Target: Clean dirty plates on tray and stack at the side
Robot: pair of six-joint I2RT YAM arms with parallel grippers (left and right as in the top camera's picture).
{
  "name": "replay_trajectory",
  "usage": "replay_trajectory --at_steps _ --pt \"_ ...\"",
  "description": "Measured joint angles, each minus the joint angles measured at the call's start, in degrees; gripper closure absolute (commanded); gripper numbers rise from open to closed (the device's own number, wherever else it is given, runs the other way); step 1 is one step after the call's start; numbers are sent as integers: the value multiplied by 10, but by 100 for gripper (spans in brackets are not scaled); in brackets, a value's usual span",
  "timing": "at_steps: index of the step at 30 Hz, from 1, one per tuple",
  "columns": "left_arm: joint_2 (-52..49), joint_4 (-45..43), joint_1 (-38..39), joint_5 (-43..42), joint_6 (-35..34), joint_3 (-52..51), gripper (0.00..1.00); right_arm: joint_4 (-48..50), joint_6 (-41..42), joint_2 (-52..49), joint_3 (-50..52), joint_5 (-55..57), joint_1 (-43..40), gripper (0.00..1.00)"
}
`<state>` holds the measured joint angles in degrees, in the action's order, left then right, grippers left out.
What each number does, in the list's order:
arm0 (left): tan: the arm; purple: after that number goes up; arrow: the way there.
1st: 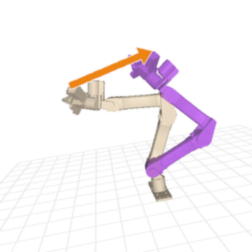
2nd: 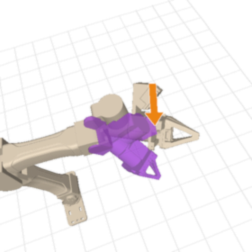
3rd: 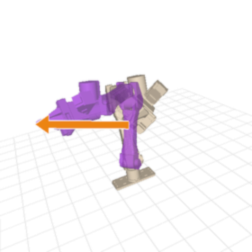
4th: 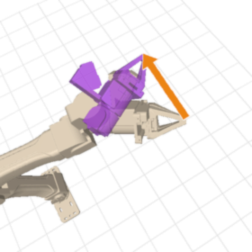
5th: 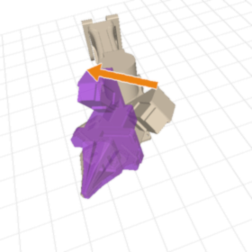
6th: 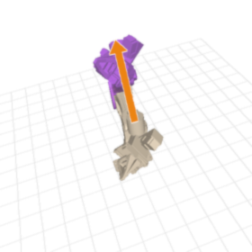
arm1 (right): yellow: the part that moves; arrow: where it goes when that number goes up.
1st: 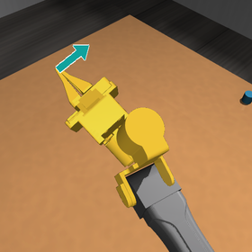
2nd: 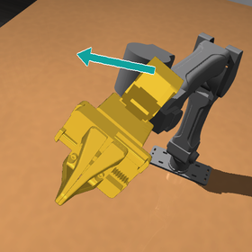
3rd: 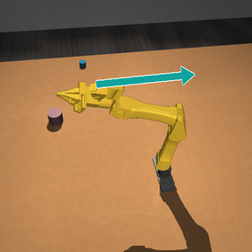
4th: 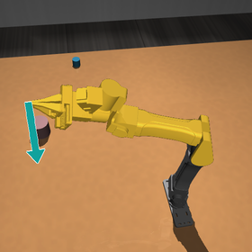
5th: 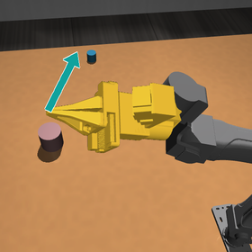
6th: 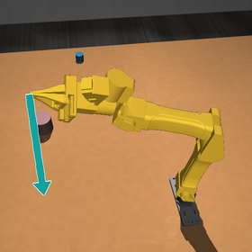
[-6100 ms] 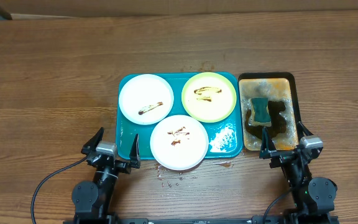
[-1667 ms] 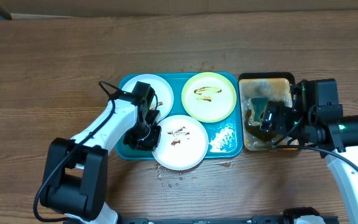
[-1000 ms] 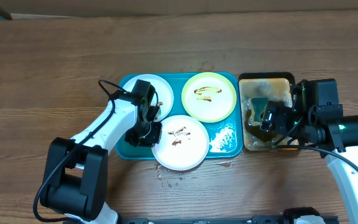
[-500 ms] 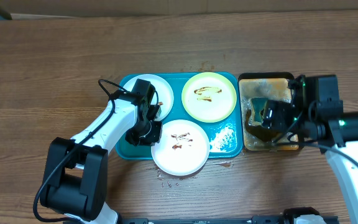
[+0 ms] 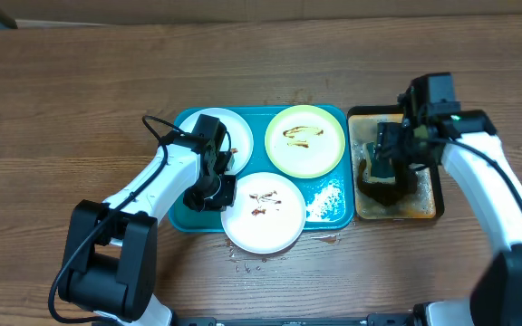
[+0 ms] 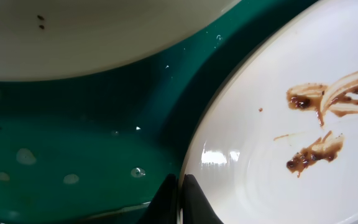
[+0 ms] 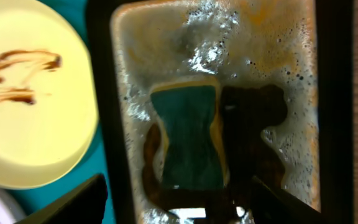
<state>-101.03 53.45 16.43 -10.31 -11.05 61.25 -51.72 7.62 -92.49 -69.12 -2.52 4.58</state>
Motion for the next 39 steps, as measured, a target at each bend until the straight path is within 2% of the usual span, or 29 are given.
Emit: replay_trajectory --at_steps 5,13,19,26,28,33,39 --pt "0 -2 0 0 0 0 96 23 -1 -62 0 5 0 41" --pt "0 -2 0 -1 -5 0 96 42 -2 -131 4 10 0 46" --pt "0 -1 0 -1 -6 0 96 57 -3 -141 13 10 0 66" --pt "0 -1 0 -1 -7 0 96 54 -1 -141 14 10 0 65" --pt "0 -1 0 -1 -6 0 96 57 -1 -141 18 11 0 71" --pt "0 -1 0 -1 -7 0 96 79 18 -140 41 13 0 95" --pt "0 -1 0 -1 -7 0 96 92 44 -134 56 14 0 96"
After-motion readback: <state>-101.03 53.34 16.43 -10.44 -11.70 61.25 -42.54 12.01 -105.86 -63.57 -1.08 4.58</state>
